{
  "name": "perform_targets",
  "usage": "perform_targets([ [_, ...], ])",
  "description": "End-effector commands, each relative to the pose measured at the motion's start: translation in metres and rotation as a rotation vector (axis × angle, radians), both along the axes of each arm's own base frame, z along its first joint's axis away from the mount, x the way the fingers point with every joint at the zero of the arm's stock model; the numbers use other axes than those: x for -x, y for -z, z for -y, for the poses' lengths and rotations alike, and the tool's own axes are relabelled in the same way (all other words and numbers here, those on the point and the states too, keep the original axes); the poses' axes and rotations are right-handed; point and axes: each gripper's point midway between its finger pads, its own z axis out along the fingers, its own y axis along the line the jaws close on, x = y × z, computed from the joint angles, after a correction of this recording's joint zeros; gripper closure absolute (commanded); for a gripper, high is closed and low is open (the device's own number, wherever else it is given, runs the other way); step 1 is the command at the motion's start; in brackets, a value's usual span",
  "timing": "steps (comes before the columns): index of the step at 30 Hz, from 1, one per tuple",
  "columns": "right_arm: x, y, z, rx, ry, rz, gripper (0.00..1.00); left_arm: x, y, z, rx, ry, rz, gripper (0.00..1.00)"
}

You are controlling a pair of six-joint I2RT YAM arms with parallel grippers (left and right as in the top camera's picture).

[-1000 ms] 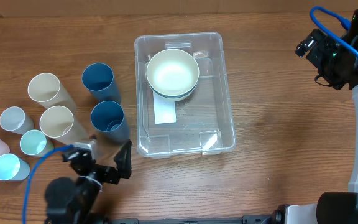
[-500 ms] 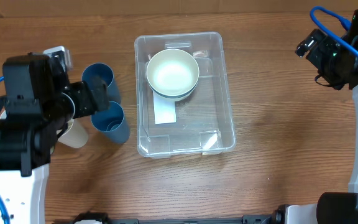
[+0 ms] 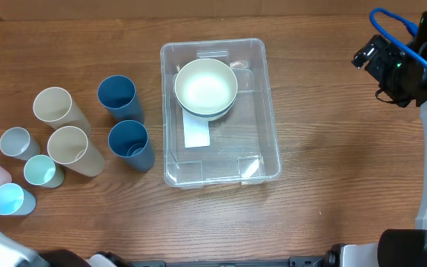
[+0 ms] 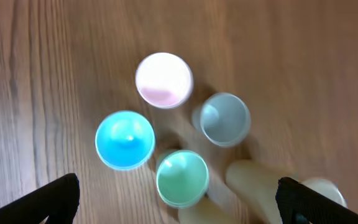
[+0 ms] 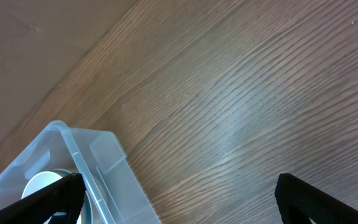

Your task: Pack container

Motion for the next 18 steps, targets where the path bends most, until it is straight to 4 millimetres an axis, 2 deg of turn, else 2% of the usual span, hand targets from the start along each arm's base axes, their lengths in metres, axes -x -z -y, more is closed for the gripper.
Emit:
perform_targets([
  [1,-0.001,-0.006,-0.001,-0.003,0.0,0.02,0.0,0.005,0.032,-0.032,0.081,-0.024,-0.013,0.0],
  [3,-0.001,-0.006,-0.001,-0.003,0.0,0.02,0.0,0.011,0.061,-0.05,0.122,0.0,-0.07,0.04],
  [6,-0.001,-0.006,-0.001,-0.003,0.0,0.02,0.0,0.011,0.095,-0.063,0.172,0.045,-0.122,0.08],
  [9,-0.001,-0.006,-0.001,-0.003,0.0,0.02,0.0,0.004,0.134,-0.07,0.235,0.114,-0.167,0.14],
  [12,-0.001,-0.006,-0.001,-0.003,0.0,0.02,0.0,0.001,0.172,-0.075,0.294,0.146,-0.202,0.26],
  [15,-0.001,-0.006,-0.001,-0.003,0.0,0.02,0.0,-0.002,0.198,-0.079,0.324,0.168,-0.219,0.46],
  [17,-0.001,-0.006,-0.001,-0.003,0.0,0.02,0.0,-0.004,0.211,-0.081,0.339,0.17,-0.217,0.67],
  [18,-0.001,-0.006,-0.001,-0.003,0.0,0.02,0.0,-0.007,0.217,-0.083,0.341,0.168,-0.21,0.82],
])
